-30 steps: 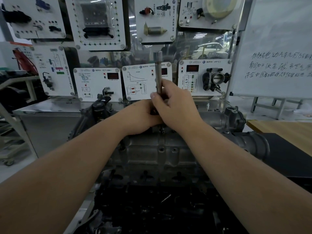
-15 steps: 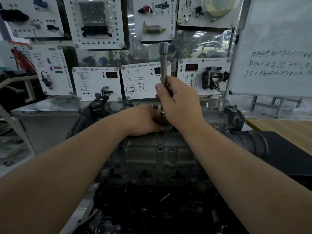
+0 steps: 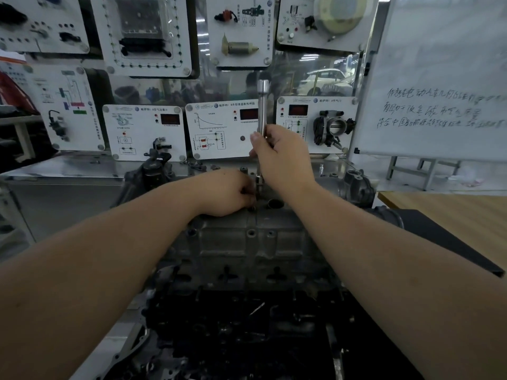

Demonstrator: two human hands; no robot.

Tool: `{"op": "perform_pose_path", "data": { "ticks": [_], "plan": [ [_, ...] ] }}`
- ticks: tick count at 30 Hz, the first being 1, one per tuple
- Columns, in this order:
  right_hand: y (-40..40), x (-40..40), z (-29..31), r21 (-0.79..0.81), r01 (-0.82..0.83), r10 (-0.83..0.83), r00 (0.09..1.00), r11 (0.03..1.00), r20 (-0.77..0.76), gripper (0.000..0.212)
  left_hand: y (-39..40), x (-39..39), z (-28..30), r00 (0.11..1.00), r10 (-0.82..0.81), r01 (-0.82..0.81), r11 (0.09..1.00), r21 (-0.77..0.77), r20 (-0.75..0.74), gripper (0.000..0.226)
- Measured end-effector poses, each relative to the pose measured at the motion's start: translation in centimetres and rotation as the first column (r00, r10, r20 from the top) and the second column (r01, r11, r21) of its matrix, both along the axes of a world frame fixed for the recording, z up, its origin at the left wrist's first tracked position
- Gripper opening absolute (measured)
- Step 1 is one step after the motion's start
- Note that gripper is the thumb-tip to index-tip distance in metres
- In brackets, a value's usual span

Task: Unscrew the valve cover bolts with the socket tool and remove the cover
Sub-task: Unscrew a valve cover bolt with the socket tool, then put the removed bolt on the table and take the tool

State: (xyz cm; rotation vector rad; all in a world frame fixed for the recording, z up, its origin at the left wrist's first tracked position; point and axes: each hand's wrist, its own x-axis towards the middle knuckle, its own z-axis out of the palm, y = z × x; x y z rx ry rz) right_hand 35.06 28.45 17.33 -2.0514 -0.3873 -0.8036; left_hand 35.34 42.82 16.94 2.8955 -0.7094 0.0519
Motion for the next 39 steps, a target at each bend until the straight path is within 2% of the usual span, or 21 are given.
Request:
{"op": "perform_pose_path", "data": {
  "ticks": [3,6,10,15,18,20,23,28,30,33,39],
  "plan": [
    [-1.3,-0.7,1.1,0.096,0.033,-0.025,0.996,0.995,-0.083,0.024,0.1,0.1,0.3,1.0,-0.003,0.004,0.997,-0.075,0.013,0.023],
    [-3.3,-2.6,2.1,0.175,0.073,-0.054,0.992,0.982,-0.112,0.026,0.4,0.0,0.8,1.0,-0.013,0.013,0.989,-0.145,0.002,0.013],
    [-6.1,-5.8,2.9,0.233,0.138,-0.11,0.986,0.963,-0.129,0.029,0.3,-0.5,1.9,0.999,-0.043,0.037,0.95,-0.311,-0.013,0.009],
    [-10.9,-11.3,2.9,0.157,0.25,-0.225,0.961,0.955,-0.161,0.028,-5.6,-3.3,3.5,0.973,-0.212,0.228,0.935,-0.273,0.087,0.009],
    [-14.9,-15.7,2.6,0.063,0.35,-0.332,0.922,0.935,-0.198,0.027,-12.2,-6.3,3.5,0.913,-0.379,0.403,0.897,-0.181,0.151,0.01],
    [-18.5,-19.0,2.1,0.008,0.432,-0.416,0.872,0.902,-0.259,0.027,-17.1,-9.2,2.8,0.846,-0.49,0.523,0.839,-0.149,0.21,0.007],
    [-24.1,-24.7,0.9,-0.01,0.526,-0.491,0.785,0.85,-0.379,0.021,-24.2,-13.9,0.8,0.763,-0.587,0.643,0.734,-0.219,0.272,0.006],
    [-32.0,-34.8,-2.2,-0.099,0.705,-0.66,0.594,0.703,-0.459,0.019,-35.1,-23.0,-3.9,0.598,-0.781,0.786,0.53,-0.317,0.177,0.017],
    [-34.9,-38.6,-3.1,-0.082,0.768,-0.699,0.527,0.635,-0.484,0.016,-39.3,-26.7,-6.1,0.565,-0.813,0.809,0.512,-0.289,0.141,0.007],
    [-38.5,-43.7,-4.0,-0.053,0.838,-0.733,0.442,0.542,-0.517,0.012,-43.9,-31.5,-8.9,0.526,-0.844,0.828,0.479,-0.291,0.106,0.003],
    [-43.1,-51.1,-6.5,-0.089,0.897,-0.778,0.321,0.432,-0.54,0.013,-48.7,-37.5,-14.4,0.421,-0.906,0.86,0.387,-0.332,0.034,0.002]
  ]
}}
